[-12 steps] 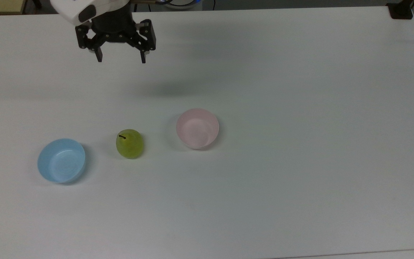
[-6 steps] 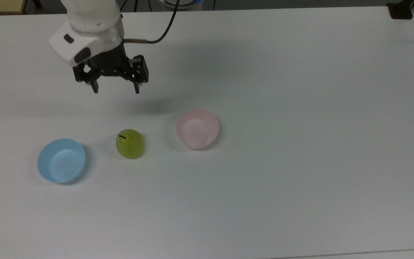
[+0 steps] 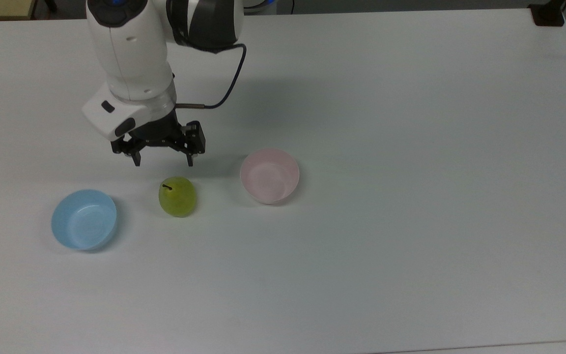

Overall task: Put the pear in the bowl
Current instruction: 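Move the open gripper down over the green pear, then close the gripper around the green pear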

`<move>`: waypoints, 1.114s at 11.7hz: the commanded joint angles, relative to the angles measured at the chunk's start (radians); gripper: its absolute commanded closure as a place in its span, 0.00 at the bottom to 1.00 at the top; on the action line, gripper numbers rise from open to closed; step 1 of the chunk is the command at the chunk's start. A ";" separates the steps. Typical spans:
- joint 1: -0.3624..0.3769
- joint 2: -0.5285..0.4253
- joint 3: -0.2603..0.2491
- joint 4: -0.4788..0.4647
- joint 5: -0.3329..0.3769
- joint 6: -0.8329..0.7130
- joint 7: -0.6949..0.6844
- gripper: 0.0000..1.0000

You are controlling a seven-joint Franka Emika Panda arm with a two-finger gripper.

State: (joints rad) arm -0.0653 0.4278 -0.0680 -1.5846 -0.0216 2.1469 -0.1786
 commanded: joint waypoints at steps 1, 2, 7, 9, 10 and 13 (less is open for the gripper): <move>0.005 0.054 -0.009 -0.008 0.005 0.096 -0.018 0.00; 0.005 0.068 -0.007 -0.009 0.005 0.115 -0.018 0.00; 0.008 0.115 -0.007 -0.011 0.003 0.174 -0.019 0.04; 0.008 0.118 -0.007 -0.012 0.003 0.183 -0.021 0.15; 0.008 0.124 -0.007 -0.014 0.003 0.192 -0.021 0.25; 0.008 0.123 -0.007 -0.012 0.002 0.192 -0.025 0.61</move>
State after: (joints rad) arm -0.0633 0.5539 -0.0679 -1.5826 -0.0217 2.3086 -0.1805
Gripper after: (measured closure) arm 0.339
